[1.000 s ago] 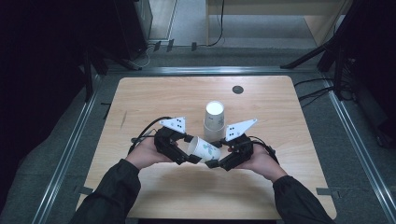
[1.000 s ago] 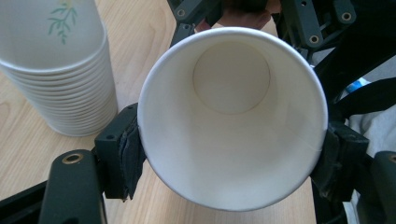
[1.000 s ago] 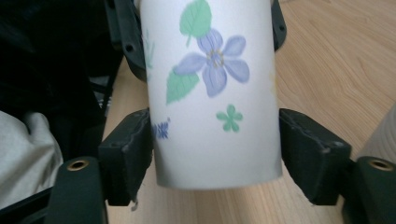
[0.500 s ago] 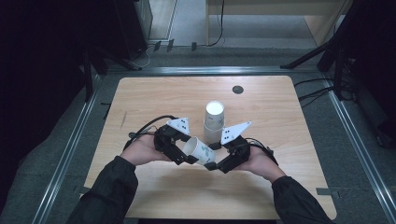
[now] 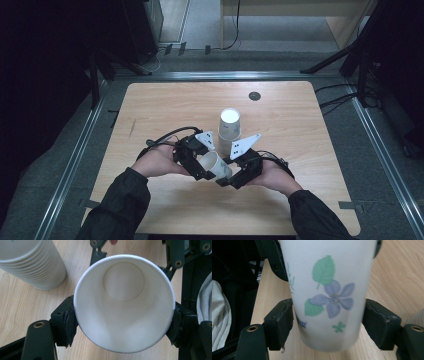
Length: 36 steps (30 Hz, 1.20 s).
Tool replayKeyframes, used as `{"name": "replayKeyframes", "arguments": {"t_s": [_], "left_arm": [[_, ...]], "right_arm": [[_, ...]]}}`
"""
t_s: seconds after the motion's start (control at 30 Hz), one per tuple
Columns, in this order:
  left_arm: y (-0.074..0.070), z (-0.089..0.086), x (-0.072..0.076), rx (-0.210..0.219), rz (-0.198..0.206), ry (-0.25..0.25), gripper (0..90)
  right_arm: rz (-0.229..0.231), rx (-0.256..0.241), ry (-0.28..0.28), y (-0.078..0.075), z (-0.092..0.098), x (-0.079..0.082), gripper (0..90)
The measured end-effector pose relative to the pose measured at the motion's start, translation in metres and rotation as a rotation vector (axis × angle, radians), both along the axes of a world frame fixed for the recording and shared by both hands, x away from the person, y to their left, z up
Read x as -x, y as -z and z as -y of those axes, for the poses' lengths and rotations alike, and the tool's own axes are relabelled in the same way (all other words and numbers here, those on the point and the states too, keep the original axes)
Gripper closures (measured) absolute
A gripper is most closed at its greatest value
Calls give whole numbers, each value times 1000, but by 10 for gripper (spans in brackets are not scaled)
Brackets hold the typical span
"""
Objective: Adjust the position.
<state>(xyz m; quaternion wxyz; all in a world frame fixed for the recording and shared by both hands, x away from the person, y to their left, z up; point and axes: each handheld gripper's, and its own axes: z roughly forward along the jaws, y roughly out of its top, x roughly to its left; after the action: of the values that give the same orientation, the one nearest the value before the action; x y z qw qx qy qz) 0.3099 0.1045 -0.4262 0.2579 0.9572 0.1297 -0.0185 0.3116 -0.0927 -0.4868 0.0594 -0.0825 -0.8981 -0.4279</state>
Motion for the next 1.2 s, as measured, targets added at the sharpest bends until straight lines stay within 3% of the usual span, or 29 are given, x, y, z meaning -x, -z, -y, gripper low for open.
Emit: {"name": "replayKeyframes", "arguments": {"t_s": [0.17, 0.47, 0.73, 0.9, 1.2], "left_arm": [[2, 3, 1, -2, 5, 14, 240], [4, -3, 0, 57, 17, 23, 168], [6, -13, -3, 124, 2, -20, 126], [5, -22, -1, 170, -1, -6, 131], [5, -33, -2, 258, -13, -37, 130]], "right_arm": [[13, 6, -2, 0, -2, 1, 335], [19, -17, 3, -4, 2, 0, 338], [20, -38, 14, -7, 7, -1, 338], [17, -56, 24, -9, 10, -2, 338], [11, -78, 27, -11, 14, -3, 338]]}}
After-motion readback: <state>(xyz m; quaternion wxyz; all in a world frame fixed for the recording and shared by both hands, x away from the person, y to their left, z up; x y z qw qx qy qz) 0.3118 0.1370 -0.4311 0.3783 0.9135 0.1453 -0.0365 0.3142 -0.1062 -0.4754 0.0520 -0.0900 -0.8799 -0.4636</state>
